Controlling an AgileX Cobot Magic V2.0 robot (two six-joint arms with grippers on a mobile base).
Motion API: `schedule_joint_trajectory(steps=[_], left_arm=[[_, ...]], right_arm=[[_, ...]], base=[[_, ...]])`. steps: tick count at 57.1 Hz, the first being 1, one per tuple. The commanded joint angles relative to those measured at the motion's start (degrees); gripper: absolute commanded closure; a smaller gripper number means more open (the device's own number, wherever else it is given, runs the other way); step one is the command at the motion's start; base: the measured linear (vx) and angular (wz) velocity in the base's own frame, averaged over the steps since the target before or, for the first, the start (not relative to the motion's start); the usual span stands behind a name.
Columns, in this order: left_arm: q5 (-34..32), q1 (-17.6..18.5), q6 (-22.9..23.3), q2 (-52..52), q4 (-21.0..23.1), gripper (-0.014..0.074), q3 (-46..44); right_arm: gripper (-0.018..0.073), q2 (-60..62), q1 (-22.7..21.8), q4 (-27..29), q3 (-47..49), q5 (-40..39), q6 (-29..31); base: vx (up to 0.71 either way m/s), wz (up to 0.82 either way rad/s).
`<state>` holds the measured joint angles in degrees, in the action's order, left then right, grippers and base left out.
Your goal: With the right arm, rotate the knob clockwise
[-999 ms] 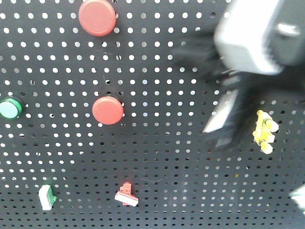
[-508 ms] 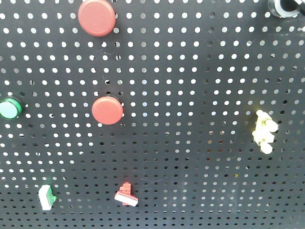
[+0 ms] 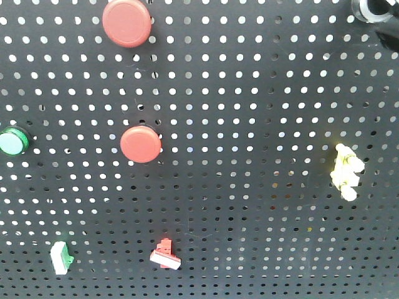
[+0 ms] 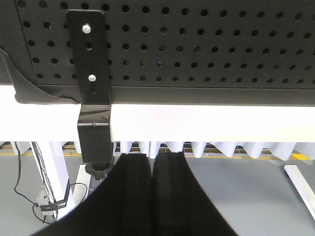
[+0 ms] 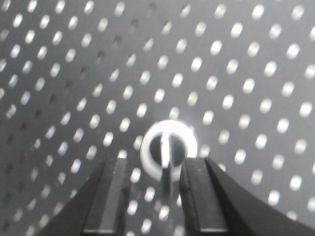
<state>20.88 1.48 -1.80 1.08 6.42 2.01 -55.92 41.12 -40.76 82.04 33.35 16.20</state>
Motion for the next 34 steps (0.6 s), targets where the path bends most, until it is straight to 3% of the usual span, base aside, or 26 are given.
schedule_joint_trajectory(steps=[1,20,34], left_arm=[[-4.52,-0.12,0.27,0.57,0.35,0.0603,0.57],[-4.52,-0.12,0.27,0.57,0.35,0.0603,0.57],[-4.52,-0.12,0.27,0.57,0.35,0.0603,0.57]], right_arm=[[0.0247,-0.74,-0.2,-5.21,1.62,-4.41,-2.97],[0.032,-2.33,-0.2,-12.72,1.62,-2.23,-12.14],[0.0539,-2.33,-0.2,-11.47,1.62,0.72,-13.02]], base=[[0.0,0.0],[0.0,0.0],[0.0,0.0]])
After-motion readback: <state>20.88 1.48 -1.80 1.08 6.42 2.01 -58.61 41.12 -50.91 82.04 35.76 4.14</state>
